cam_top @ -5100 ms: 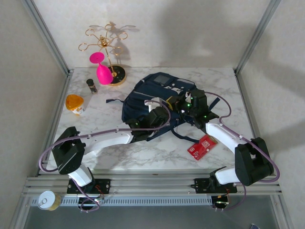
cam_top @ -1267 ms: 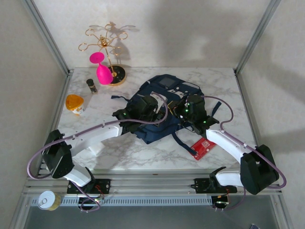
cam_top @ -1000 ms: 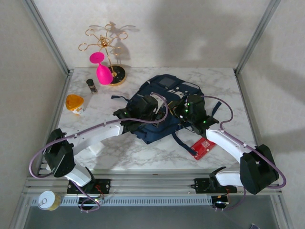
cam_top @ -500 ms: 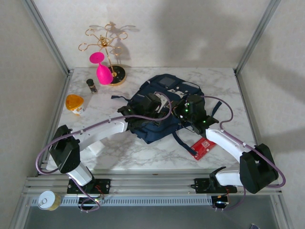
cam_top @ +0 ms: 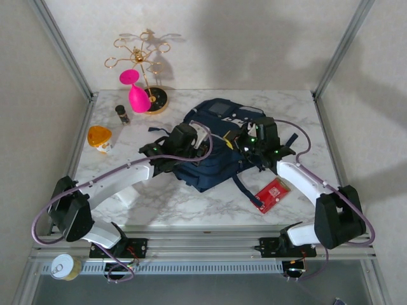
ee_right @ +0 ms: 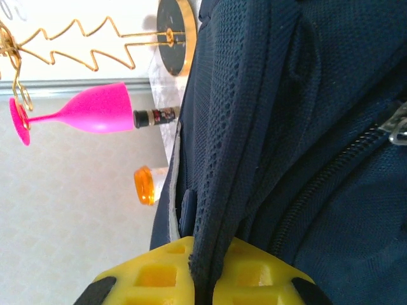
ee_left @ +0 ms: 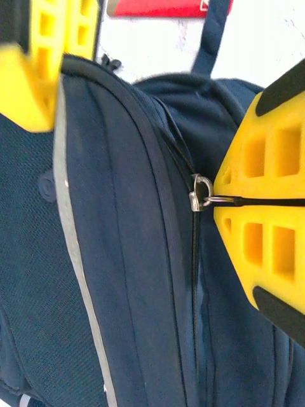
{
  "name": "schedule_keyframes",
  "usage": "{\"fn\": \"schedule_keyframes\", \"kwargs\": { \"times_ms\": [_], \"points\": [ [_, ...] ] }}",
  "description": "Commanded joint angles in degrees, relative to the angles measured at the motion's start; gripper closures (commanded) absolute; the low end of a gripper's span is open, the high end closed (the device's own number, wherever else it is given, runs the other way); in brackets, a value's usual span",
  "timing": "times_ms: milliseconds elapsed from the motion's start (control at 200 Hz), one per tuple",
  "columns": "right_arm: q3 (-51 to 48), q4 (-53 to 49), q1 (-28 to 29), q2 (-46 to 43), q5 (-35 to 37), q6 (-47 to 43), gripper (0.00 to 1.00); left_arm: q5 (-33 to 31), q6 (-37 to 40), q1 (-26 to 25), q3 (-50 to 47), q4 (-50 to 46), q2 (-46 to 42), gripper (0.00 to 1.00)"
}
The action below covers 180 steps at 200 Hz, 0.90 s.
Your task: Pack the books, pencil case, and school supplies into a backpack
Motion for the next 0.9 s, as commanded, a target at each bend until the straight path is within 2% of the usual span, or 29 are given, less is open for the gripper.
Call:
{"fn": "schedule_keyframes", "kwargs": {
  "times_ms": [0, 70, 135, 205, 300, 370, 516, 591, 656, 731, 831, 896],
  "points": [
    [6.14, 1.22, -3.53, 1.93, 0.03, -6.72, 1.0, -0.07, 2.76, 2.33, -2.28, -6.44, -2.02, 1.0],
    [8.15, 0.91, -3.68, 3.32, 2.28, -9.05, 1.0, 3.57, 1.68, 2.26, -2.02, -4.3, -1.26, 1.0],
    [10.71, -2.19, -3.25, 5.3, 3.75, -11.14, 0.83, 7.59, -0.53, 1.0, -2.37, 0.05, -0.58, 1.0],
    [10.84, -4.04, -3.15, 6.04, 2.71, -11.88, 0.66, 8.01, -2.35, -1.14, -2.95, 4.34, -0.19, 1.0],
    [7.15, -5.43, -1.5, 3.02, 3.27, -11.39, 0.52, 7.91, -5.77, -2.36, -3.94, 9.57, 0.78, 1.0],
    [2.98, -4.59, 1.17, 0.09, 4.07, -9.06, 0.48, 7.99, -7.44, -3.07, -3.95, 12.11, 1.73, 1.0],
    [-4.12, 0.94, 3.93, -1.86, 4.83, -0.9, 0.47, 8.18, -9.27, -4.07, -4.25, 16.18, 2.5, 1.0],
    [-3.59, 2.87, 4.87, -1.19, 6.77, 0.23, 0.57, 9.06, -9.41, -4.26, -3.95, 16.25, 3.39, 1.0],
    [-0.51, 1.84, 5.37, 0.58, 7.9, -1.14, 0.62, 8.85, -9.3, -4.52, -3.95, 15.78, 3.92, 1.0],
    [2.46, -2.99, 4.71, 2.41, 9.5, -4.82, 0.77, 6.67, -9.04, -4.53, -3.68, 13.46, 3.95, 1.0],
    [2.09, -2.47, 1.63, 2.72, 6.85, -8.89, 0.95, 3.35, -7.77, -4.48, -4.06, 10.27, 2.76, 1.0],
    [3.11, -4.1, -0.37, 2.83, 5.22, -13.97, 1.0, 1.44, -7.11, -4.13, -4.62, 7.87, 1.84, 1.0]
  ]
}}
